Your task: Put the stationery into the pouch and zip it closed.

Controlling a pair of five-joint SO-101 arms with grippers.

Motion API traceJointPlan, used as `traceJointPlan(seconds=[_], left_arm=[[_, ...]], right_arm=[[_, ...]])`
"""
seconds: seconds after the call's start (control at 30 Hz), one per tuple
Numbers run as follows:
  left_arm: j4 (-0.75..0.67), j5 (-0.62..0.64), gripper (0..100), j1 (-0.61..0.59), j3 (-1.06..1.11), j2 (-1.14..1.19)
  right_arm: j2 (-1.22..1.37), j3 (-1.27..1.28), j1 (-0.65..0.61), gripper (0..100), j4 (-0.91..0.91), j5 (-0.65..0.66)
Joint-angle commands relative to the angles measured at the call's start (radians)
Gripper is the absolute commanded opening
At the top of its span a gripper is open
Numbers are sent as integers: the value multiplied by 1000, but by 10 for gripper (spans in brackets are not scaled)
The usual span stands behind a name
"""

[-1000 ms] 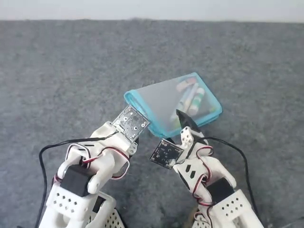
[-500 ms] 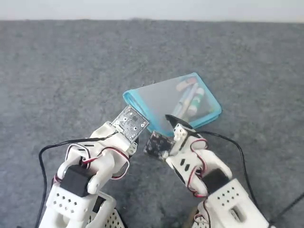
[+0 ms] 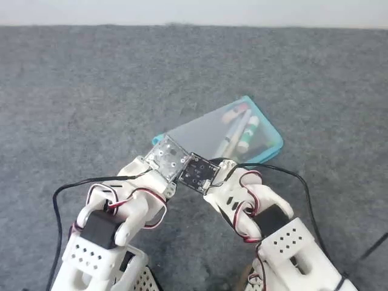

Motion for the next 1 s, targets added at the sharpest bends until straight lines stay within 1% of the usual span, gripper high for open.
traceJointPlan(seconds=[0.0, 0.1, 0.2, 0.27, 0.37, 0.47, 0.63, 0.73, 0.83, 0.97], left_arm=[[-97, 12, 12, -49, 33, -21], [-187, 12, 12, -144, 90, -20], [-270, 12, 12, -207, 131, -14], [-305, 12, 12, -224, 156, -14], [-342, 12, 12, -230, 188, -14], [-368, 9, 12, -230, 214, -17], [-387, 8, 12, -233, 234, -15], [-402, 8, 12, -288, 236, -14], [-448, 8, 12, -350, 251, -12], [-471, 8, 12, -371, 266, -12]], right_arm=[[-42, -60, -4, 7, 68, -15], [-125, -58, -4, 7, 148, -14], [-220, -58, -4, 7, 228, -14], [-277, -58, -5, 7, 280, -11], [-335, -58, -7, 7, 358, 48], [-371, -58, -8, 7, 430, 74], [-383, -58, -4, 7, 450, 78], [-381, -58, -1, 7, 455, 80], [-381, -61, 38, 7, 455, 104], [-381, -58, 113, 7, 456, 135]])
